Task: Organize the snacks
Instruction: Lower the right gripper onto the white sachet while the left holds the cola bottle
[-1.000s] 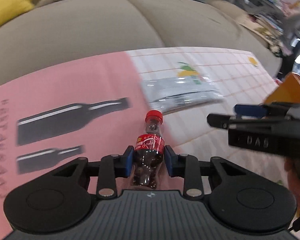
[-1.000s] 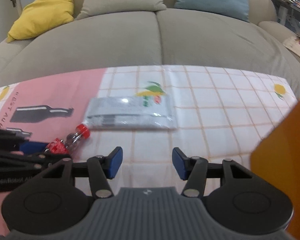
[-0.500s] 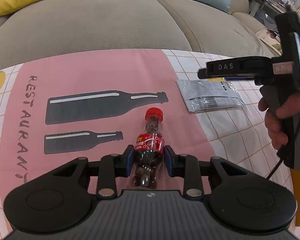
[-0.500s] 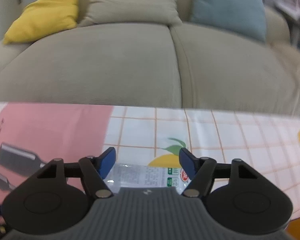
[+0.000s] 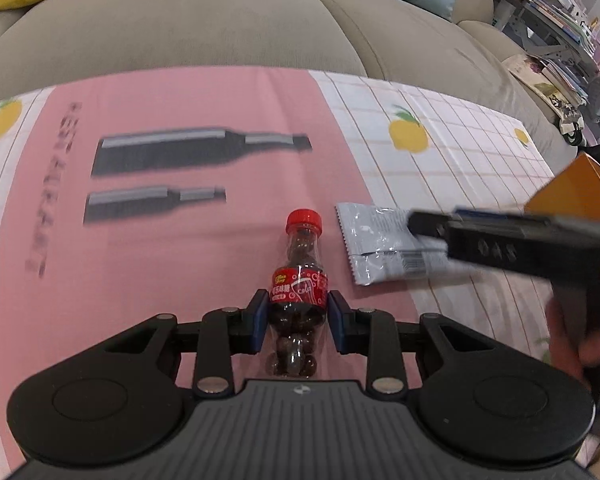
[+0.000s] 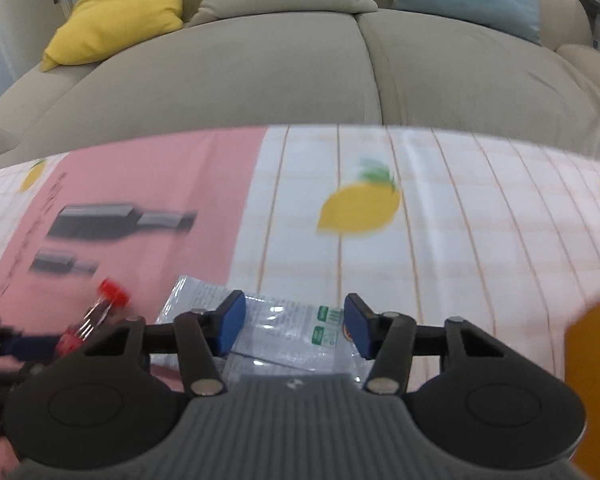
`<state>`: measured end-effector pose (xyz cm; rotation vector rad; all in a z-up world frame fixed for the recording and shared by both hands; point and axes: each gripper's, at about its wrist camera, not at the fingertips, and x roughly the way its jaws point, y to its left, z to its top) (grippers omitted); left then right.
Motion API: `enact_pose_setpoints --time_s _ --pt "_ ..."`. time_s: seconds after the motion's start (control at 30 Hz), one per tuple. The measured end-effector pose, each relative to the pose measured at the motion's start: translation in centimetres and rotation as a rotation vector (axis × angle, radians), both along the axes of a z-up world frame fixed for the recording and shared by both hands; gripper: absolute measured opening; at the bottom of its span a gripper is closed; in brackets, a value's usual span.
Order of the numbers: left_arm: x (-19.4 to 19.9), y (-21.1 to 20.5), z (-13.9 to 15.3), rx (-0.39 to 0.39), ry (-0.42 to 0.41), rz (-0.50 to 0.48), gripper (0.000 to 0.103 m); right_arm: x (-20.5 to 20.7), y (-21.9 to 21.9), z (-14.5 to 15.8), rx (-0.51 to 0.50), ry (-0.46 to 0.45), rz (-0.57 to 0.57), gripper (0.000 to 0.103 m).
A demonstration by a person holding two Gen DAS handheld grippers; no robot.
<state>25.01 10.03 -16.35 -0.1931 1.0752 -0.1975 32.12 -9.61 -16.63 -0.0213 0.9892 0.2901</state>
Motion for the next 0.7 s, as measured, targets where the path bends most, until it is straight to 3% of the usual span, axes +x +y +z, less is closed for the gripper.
enact_pose_setpoints --time_s 0.2,0.4,0.53,0.6,0.67,0.7 --pt "-5.4 -1.7 0.1 -0.019 0.001 0.024 0.034 -7.9 -1.2 0.5 0.012 0.015 -0.100 0.046" --pt "-9.9 -2.4 0.3 -0.045 0.008 0.072 0.034 -14.2 -1.1 0.8 -0.002 0.046 -0.052 0.041" --pt "-11.2 -2.0 0.3 -0.045 -0.001 0.099 0.034 -16.2 -1.6 1.2 0.028 0.068 -0.006 0.039" --pt "-11.2 -1.7 0.4 -0.045 0.001 0.122 0.034 -16.5 -1.8 1.6 0.004 0.030 0.020 0.045" --pt "-11.2 -1.6 0.4 -0.036 -0.006 0.137 0.034 -15.7 -1.7 1.6 -0.029 0.014 0.056 0.071" --pt "-11.1 -1.5 0.4 -0.035 -0.010 0.142 0.034 -15.2 -1.6 1.6 -0.042 0.006 0.083 0.073"
